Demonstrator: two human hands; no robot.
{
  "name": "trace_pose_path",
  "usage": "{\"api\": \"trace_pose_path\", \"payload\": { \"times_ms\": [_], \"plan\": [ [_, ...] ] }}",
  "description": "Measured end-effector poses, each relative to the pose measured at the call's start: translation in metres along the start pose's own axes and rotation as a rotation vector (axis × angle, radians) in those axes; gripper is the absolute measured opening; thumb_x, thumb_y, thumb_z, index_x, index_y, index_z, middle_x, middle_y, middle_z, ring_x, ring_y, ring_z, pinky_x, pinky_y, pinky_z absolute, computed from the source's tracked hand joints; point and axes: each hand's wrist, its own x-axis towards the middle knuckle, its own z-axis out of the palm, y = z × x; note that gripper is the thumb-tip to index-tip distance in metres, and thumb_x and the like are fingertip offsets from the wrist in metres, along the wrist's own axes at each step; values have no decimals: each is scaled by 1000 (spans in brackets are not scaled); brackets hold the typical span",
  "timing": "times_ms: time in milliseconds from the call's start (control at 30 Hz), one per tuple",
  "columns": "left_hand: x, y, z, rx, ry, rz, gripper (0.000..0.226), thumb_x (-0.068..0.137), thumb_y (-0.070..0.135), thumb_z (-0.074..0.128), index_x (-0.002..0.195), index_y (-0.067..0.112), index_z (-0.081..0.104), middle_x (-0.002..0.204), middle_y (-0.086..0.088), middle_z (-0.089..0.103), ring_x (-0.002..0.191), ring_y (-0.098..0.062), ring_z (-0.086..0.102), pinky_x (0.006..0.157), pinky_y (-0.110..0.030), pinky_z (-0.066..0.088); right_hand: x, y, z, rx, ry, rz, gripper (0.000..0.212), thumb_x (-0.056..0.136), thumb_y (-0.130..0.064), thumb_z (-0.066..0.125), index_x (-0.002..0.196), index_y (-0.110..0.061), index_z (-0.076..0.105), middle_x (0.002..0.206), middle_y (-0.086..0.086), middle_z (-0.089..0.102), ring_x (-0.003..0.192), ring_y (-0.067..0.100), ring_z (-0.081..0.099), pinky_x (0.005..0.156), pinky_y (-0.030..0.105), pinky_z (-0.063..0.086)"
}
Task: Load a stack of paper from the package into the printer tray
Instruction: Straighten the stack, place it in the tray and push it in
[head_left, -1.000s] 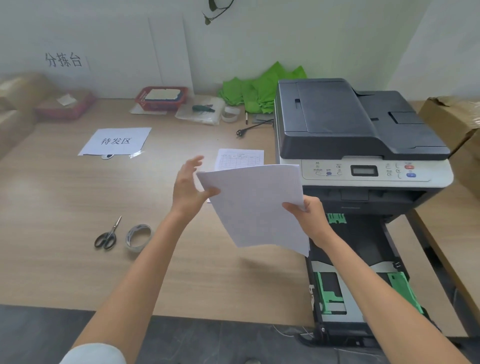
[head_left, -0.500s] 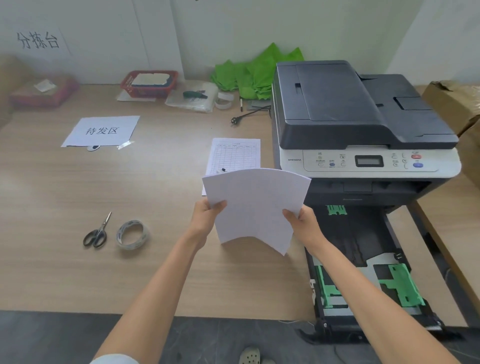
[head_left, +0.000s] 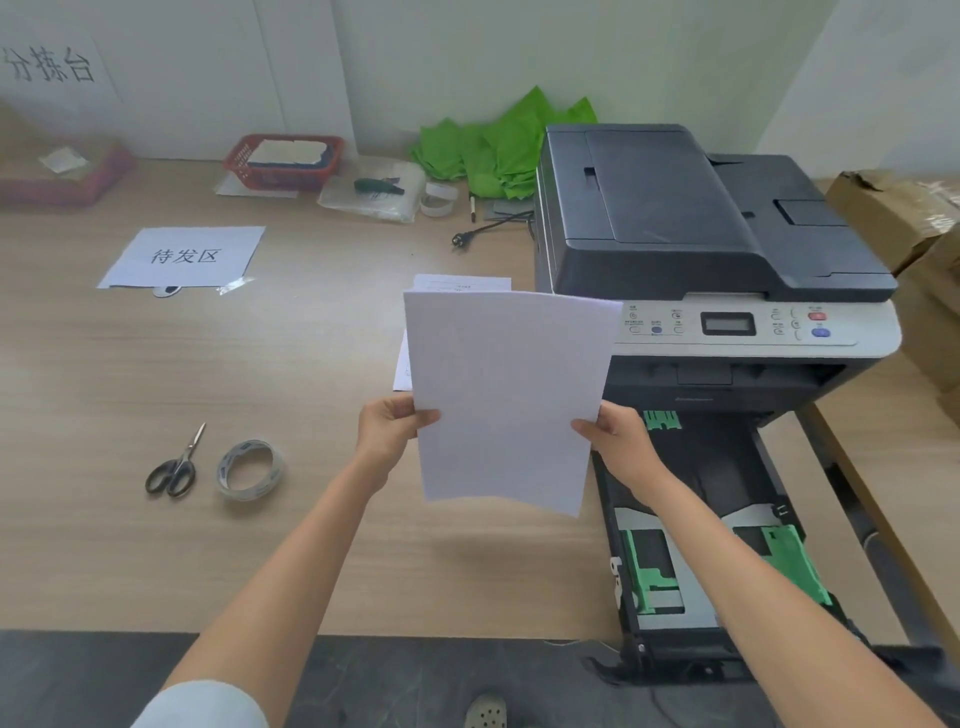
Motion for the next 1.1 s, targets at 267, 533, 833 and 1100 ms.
{"api": "trace_pose_path", "payload": {
  "times_ms": [267, 533, 833, 1100],
  "plan": [
    [-17, 32, 25, -3, -2, 96, 19, 75, -6, 68, 75, 12, 72, 67, 4, 75, 63, -16, 71, 60, -25, 58, -12, -16, -48, 11, 30, -46, 23, 90, -6, 54, 106, -17, 67, 98, -7, 71, 87, 3, 68, 70, 17, 54],
    [-57, 45, 106, 13, -22, 134, 17, 76, -6, 67, 87, 7, 71, 68, 4, 76, 64, -14, 71, 60, -24, 57, -51, -2, -127, 52, 46, -65, 24, 88, -7, 58, 99, -26, 66, 96, -11, 71, 84, -1, 68, 65, 13, 53],
    [-115, 42, 216, 7, 43, 116, 19, 76, -6, 66, 96, -3, 68, 64, 5, 74, 61, -12, 70, 64, -26, 59, -102, 26, -228, 71, 48, -64, 24, 87, -4, 58, 111, -7, 62, 108, 7, 68, 94, 18, 67, 80, 30, 55],
    [-138, 30, 253, 27, 68, 42, 17, 77, -3, 68, 89, 8, 71, 65, 6, 75, 62, -12, 70, 65, -26, 60, -125, 50, -260, 63, 36, -20, 25, 88, -10, 58, 113, -10, 60, 104, 0, 67, 91, 12, 66, 76, 25, 55]
  ]
}}
